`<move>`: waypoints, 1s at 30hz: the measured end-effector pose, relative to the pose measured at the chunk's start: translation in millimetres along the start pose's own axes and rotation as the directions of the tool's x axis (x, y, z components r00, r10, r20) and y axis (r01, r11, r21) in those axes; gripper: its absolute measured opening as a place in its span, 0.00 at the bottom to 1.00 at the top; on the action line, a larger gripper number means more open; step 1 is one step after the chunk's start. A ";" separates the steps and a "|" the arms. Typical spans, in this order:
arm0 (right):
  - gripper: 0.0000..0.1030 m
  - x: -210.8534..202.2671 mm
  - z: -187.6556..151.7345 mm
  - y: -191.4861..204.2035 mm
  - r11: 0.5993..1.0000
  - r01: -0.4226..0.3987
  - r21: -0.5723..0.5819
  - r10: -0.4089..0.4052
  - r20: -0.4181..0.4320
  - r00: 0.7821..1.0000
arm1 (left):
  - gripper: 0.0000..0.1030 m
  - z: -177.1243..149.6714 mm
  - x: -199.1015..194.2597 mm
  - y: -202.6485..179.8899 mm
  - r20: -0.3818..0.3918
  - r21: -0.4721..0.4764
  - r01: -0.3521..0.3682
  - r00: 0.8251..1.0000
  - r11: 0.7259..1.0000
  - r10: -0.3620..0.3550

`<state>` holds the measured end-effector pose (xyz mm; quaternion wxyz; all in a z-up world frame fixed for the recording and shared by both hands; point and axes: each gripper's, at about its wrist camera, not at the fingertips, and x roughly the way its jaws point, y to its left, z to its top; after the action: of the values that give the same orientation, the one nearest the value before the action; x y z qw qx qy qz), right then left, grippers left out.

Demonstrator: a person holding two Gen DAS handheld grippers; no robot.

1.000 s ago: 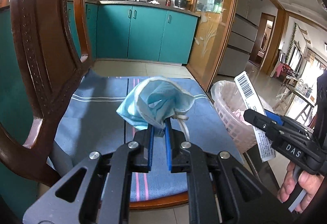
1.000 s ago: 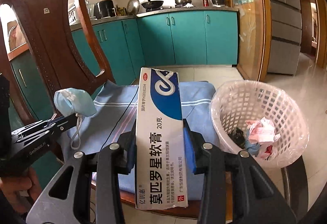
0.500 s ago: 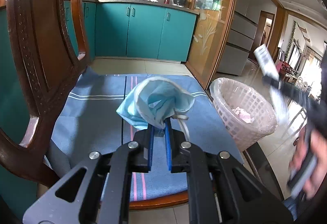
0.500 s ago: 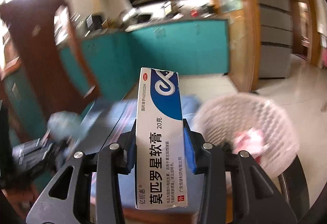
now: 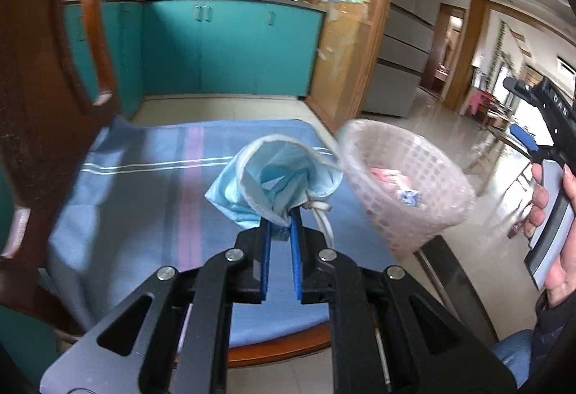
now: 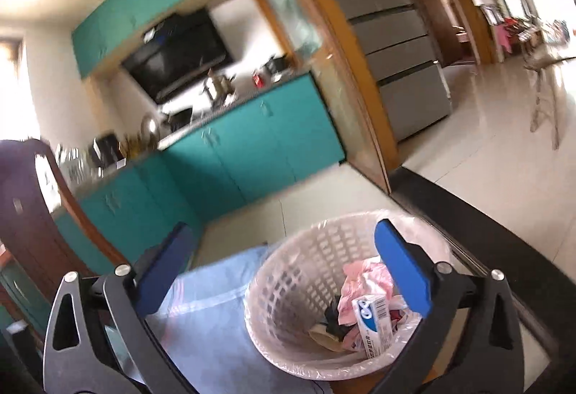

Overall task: Collect trash
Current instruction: 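Drop the medicine box into the basket with the right tool while the left tool holds the mask, then carry the face mask over the basket and open the left tool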

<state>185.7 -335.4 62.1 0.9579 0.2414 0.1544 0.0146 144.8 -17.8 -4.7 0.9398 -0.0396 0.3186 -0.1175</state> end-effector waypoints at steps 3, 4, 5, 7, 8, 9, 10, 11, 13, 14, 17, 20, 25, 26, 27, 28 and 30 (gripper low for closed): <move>0.96 3.7 2.3 -6.6 1.000 0.025 -0.008 -0.025 0.001 1.000 | 0.11 11.1 18.8 -34.4 -0.026 0.034 0.063 0.998 0.997 -0.063; 0.96 4.7 2.7 -9.0 1.000 0.027 -0.002 -0.028 -0.003 1.000 | 0.11 17.9 25.8 -48.9 -0.035 0.052 0.091 0.995 0.995 -0.089; 0.96 6.0 3.5 -13.0 1.000 0.028 0.013 -0.028 -0.007 1.000 | 0.11 30.6 35.0 -69.4 -0.036 0.080 0.115 0.993 0.990 -0.112; 0.96 4.9 5.3 -18.1 0.999 0.035 0.038 -0.035 -0.002 0.999 | 0.16 52.3 47.1 -100.5 -0.025 0.108 0.149 0.989 0.983 -0.148; 0.96 3.4 5.2 -19.9 0.998 0.035 0.046 -0.035 0.000 0.999 | 0.36 64.6 55.5 -113.4 -0.026 0.112 0.165 0.986 0.980 -0.163; 0.96 2.2 6.2 -23.8 0.998 0.037 0.055 -0.037 0.000 0.999 | 0.59 78.6 68.9 -127.2 -0.042 0.116 0.174 0.985 0.978 -0.170; 0.96 2.2 6.9 -26.8 0.997 0.040 0.064 -0.040 -0.001 0.999 | 0.97 88.6 81.0 -136.7 -0.048 0.121 0.124 0.992 0.985 -0.119; 0.96 1.9 8.1 -29.6 0.996 0.041 0.076 -0.041 -0.001 0.999 | 0.97 93.1 86.3 -140.1 -0.031 0.120 0.068 0.997 0.990 -0.065; 0.96 -0.3 9.5 -33.7 0.995 0.037 0.089 -0.037 -0.002 0.999 | 0.97 94.9 88.1 -137.8 -0.022 0.106 0.028 0.999 0.994 -0.026; 0.96 -0.7 9.9 -33.8 0.996 0.032 0.087 -0.032 -0.001 0.999 | 0.97 92.4 85.3 -134.1 -0.024 0.100 0.027 0.999 0.995 -0.025; 0.96 1.8 7.8 -29.2 0.997 0.025 0.070 -0.025 -0.011 1.000 | 0.97 70.6 61.5 -107.9 0.010 0.092 -0.013 1.000 0.996 0.012; 0.96 5.6 2.7 -21.0 0.998 0.009 0.056 -0.006 -0.042 0.999 | 0.97 48.4 33.1 -71.8 0.039 0.074 -0.077 0.996 0.994 0.074; 0.96 10.8 -14.2 13.8 0.999 -0.024 -0.043 0.019 -0.120 0.993 | 0.97 19.8 -7.8 -12.4 -0.025 0.040 -0.194 0.980 0.980 0.195; 0.96 12.5 -19.4 22.3 0.997 -0.035 -0.064 0.026 -0.143 0.989 | 0.97 15.8 -16.7 -2.1 -0.020 0.022 -0.212 0.977 0.977 0.212; 0.96 13.8 -25.3 31.9 0.995 -0.046 -0.089 0.031 -0.165 0.986 | 0.97 9.3 -28.0 8.6 -0.005 0.004 -0.243 0.970 0.970 0.243; 0.96 13.5 -34.7 47.0 0.990 -0.062 -0.129 0.037 -0.186 0.982 | 0.97 4.9 -35.0 16.9 0.004 -0.001 -0.275 0.961 0.961 0.275; 0.96 9.3 -49.1 68.9 0.978 -0.076 -0.195 0.036 -0.204 0.978 | 0.97 -3.6 -46.3 30.8 0.012 -0.012 -0.308 0.951 0.951 0.308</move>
<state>182.9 -251.1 50.6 0.9564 0.1448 0.2403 0.0813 113.0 23.5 15.2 0.9486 0.0050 0.3149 0.0323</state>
